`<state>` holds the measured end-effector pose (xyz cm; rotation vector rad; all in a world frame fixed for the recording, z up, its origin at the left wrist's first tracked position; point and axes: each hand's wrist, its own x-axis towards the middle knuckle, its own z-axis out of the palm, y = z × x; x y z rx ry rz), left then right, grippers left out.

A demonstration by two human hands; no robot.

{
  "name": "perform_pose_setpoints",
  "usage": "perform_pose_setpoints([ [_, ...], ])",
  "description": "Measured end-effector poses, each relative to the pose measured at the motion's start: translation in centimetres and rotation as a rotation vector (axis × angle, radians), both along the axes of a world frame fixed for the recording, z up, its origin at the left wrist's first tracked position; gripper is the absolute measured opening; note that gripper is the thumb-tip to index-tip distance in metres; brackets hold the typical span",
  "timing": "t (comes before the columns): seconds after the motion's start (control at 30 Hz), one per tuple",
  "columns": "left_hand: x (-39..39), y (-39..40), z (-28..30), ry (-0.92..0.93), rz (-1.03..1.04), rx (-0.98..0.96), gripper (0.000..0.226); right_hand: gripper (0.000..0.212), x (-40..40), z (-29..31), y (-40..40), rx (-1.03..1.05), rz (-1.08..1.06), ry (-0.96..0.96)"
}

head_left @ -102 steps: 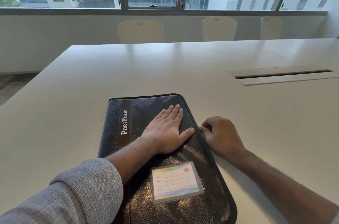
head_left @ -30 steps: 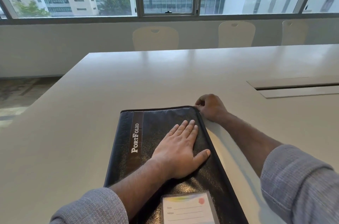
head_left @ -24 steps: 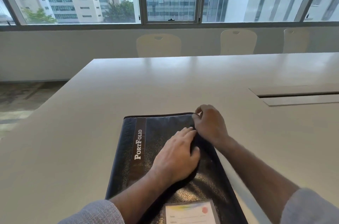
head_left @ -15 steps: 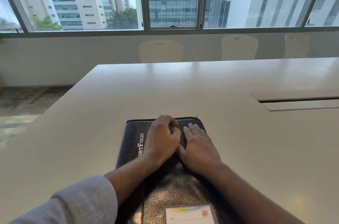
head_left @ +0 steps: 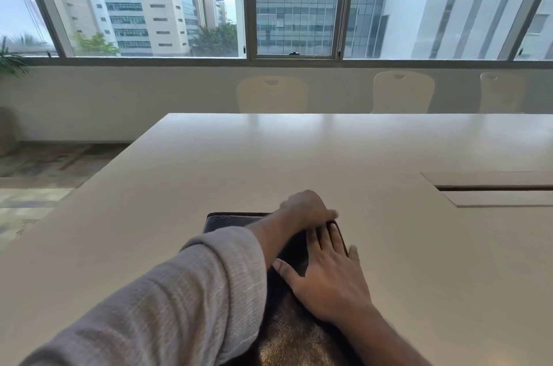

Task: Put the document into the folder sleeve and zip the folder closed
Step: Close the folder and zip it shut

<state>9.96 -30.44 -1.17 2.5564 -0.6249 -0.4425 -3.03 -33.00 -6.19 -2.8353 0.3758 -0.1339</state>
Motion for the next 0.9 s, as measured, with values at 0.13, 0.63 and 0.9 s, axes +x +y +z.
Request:
perform_pose_setpoints([
  [0.13,0.5,-1.3,-0.6,0.067,0.098,-0.085,0.031,0.11,0.2,-0.1,-0.1,-0.011,0.007,-0.005],
  [0.63,0.9,-0.5,0.4,-0.154,0.195,-0.043,0.022,0.111,0.1,-0.1,-0.1,0.013,-0.006,0.006],
  [0.9,-0.5,-1.5,0.6,-0.169,0.153,-0.031,0.021,0.109,0.0,0.0,-0.2,-0.001,0.017,0.012],
])
